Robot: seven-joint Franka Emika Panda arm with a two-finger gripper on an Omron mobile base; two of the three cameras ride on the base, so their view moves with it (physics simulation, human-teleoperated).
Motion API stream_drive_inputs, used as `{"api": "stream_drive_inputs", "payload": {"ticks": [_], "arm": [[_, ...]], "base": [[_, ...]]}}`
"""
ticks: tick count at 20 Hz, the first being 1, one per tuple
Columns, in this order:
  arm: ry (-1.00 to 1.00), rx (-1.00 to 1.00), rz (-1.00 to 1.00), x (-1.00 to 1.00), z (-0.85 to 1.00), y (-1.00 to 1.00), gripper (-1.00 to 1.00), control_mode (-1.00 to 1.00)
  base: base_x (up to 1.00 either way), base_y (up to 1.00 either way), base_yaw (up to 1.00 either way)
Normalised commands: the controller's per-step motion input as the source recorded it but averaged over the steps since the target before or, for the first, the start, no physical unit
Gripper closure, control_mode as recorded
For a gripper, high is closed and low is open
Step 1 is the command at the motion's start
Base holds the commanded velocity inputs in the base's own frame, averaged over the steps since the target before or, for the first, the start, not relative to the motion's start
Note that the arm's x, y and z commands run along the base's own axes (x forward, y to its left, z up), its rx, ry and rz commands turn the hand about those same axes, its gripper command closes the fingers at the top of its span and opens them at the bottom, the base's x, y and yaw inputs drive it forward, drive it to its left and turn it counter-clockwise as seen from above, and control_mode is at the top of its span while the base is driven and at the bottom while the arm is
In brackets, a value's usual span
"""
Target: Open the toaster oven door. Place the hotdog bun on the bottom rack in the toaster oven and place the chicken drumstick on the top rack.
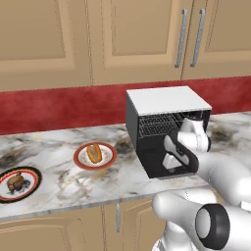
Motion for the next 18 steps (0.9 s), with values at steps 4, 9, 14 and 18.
{"api": "stream_drive_inputs", "payload": {"ticks": [4, 9, 14, 18], "arm": [[-0.09, 0.23, 0.06, -0.16, 0.75, -0.16, -1.0, -1.0], [-0.04, 0.12, 0.26, -0.08, 0.72, -0.26, -1.0, -1.0], [-0.2, 0.01, 0.44, -0.08, 0.48, -0.32, -1.0, -1.0], [-0.29, 0.03, 0.49, -0.11, 0.27, -0.31, -1.0, -1.0]], "base": [[0.0, 0.0, 0.0], [0.0, 0.0, 0.0], [0.0, 0.0, 0.0], [0.0, 0.0, 0.0]]}}
